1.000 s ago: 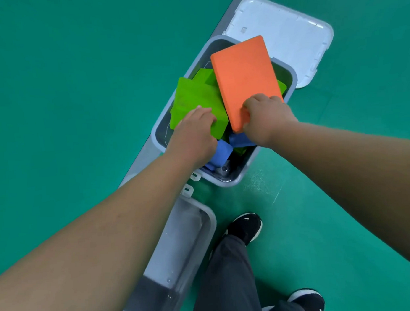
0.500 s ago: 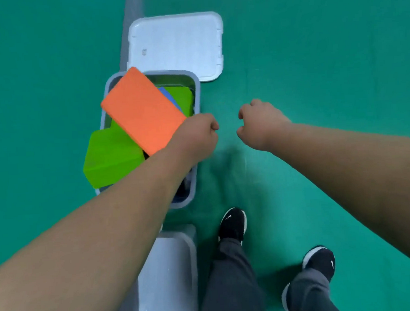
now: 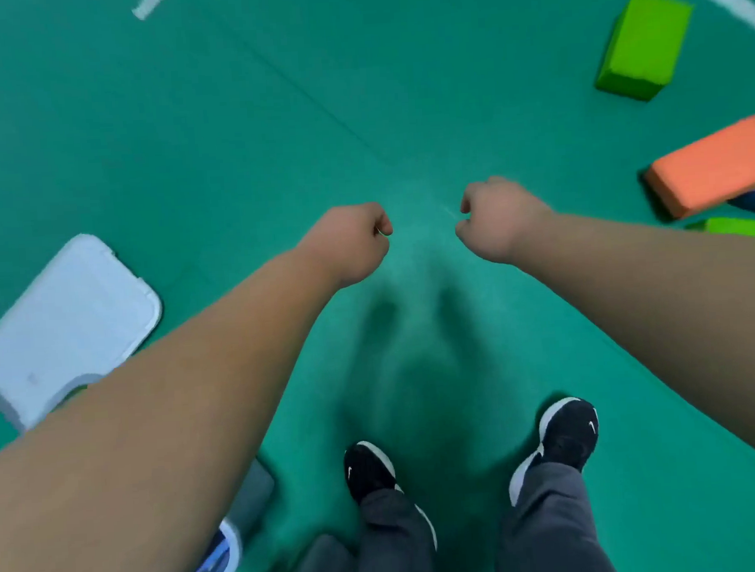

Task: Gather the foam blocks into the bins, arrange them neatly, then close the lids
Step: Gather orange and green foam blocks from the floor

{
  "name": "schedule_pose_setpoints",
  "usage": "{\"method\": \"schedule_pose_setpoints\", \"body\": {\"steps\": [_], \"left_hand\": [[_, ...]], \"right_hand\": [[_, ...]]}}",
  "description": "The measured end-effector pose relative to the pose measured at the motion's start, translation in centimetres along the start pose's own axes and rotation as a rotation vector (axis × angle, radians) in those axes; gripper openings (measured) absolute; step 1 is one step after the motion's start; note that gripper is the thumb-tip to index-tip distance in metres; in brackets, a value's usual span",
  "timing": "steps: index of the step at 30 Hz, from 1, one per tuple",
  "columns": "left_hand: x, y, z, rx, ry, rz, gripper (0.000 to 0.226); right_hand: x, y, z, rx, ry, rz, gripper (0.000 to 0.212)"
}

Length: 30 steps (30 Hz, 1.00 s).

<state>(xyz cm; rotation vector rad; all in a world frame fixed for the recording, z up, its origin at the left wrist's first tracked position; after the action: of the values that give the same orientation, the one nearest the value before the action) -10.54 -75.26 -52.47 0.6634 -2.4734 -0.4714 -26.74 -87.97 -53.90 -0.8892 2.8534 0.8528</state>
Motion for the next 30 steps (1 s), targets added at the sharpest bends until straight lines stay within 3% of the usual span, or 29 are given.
{"method": "schedule_pose_setpoints", "body": {"steps": [7,14,20,26,30], "left_hand": [[24.5,-9.9,5.3,-0.137,-0.181,0.263,0.027],[44.2,-16.3,13.9,-0.263,-0.237,0.360,0.024],[52.1,-23.2,21.3,-0.349,-0.266,0.379,0.025],[56.8,-37.1,24.4,-0.401,-0.359,0.443,0.028],[59.1,-46.2,24.1,-0.375,-0.398,0.433,0.029]], "right_hand": [[23.6,0.5,-5.2,0.097,-0.198,0.249,0.048],[45.5,3.5,-7.0,0.066,-0.261,0.436,0.046],[56.8,0.8,-8.7,0.036,-0.254,0.530,0.042],[63.4,-9.4,-8.8,0.002,-0.356,0.564,0.038],[67.4,-17.5,-9.4,-0.021,-0.391,0.608,0.050]]}}
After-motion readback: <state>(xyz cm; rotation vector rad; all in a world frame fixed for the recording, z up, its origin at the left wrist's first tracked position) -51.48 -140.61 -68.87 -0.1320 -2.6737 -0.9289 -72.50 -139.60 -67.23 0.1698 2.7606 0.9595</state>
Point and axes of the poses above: each hand's wrist, its own y-axis away from the middle knuckle, its own z-axis out of the palm, x = y × z, the point moved 6 cm from there along -y, towards the middle knuckle, and after that the axes turned 5 degrees about x, right-handed, at the moved point
